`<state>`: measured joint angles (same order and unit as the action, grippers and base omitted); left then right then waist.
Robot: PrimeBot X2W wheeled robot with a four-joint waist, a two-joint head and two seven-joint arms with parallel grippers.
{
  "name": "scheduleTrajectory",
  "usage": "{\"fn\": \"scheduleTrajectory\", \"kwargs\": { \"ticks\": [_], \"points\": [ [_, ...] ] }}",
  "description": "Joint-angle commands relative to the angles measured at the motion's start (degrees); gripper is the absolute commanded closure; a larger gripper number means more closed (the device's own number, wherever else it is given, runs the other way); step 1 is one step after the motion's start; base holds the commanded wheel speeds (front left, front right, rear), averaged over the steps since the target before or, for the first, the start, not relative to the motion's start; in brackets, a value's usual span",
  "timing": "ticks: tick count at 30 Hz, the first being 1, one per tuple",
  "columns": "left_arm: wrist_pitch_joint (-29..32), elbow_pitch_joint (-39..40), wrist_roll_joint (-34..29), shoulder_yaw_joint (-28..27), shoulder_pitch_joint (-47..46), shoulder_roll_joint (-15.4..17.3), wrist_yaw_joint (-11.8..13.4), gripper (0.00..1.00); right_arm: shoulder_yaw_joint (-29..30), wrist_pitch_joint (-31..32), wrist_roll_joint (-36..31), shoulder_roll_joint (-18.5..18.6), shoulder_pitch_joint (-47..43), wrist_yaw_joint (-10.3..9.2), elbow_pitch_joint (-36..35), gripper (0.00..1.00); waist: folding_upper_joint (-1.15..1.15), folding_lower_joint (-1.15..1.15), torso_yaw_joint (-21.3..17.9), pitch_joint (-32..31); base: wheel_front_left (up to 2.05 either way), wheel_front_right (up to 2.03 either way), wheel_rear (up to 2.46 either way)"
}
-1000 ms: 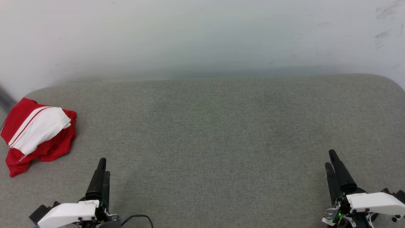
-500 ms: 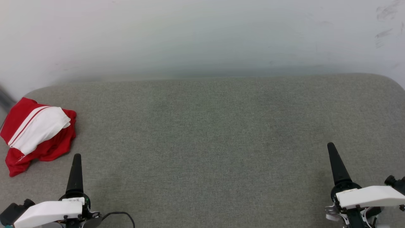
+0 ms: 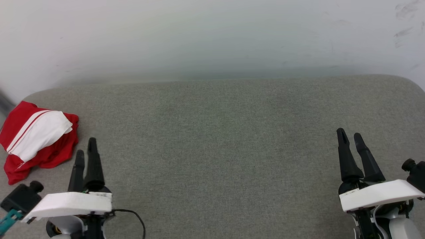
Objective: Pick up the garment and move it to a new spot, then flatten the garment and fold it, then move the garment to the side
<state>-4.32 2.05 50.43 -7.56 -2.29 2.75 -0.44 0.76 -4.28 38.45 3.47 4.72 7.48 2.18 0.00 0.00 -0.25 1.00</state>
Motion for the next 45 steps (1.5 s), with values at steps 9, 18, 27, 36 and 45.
{"fn": "scheduleTrajectory", "kwargs": {
  "ticks": [9,18,27,36,45],
  "points": [
    [-1.98,3.60,-13.86,7.15,1.72,0.56,1.66,0.00,-2.42,-2.01,-13.43,0.13,0.64,0.02,-0.98,0.00,0.00,0.00,-0.11,0.08,0.00,0.00,0.00],
    [-3.48,2.60,-20.74,12.56,2.60,3.19,4.85,0.00,-2.63,-3.52,-22.31,-0.19,0.20,0.01,-0.26,0.00,0.00,0.00,-0.23,0.16,0.00,0.00,0.00],
    [-4.81,2.00,-26.41,16.84,2.95,5.66,9.16,0.00,-2.42,-4.90,-29.17,-0.49,-0.25,0.01,1.91,0.00,0.00,0.00,-0.30,0.38,0.00,0.00,0.00],
    [-5.97,0.69,-29.60,19.65,3.50,6.83,10.72,0.00,-2.61,-5.98,-33.76,-0.58,-0.30,0.01,2.87,0.00,0.00,0.00,-0.29,0.47,0.00,0.00,0.00],
    [-7.18,-0.71,-31.29,18.76,4.10,5.43,8.32,0.00,-3.34,-7.15,-36.79,-0.61,-0.57,0.01,2.46,0.00,0.00,0.00,-0.20,0.65,0.00,0.00,0.00]
  ]
}}
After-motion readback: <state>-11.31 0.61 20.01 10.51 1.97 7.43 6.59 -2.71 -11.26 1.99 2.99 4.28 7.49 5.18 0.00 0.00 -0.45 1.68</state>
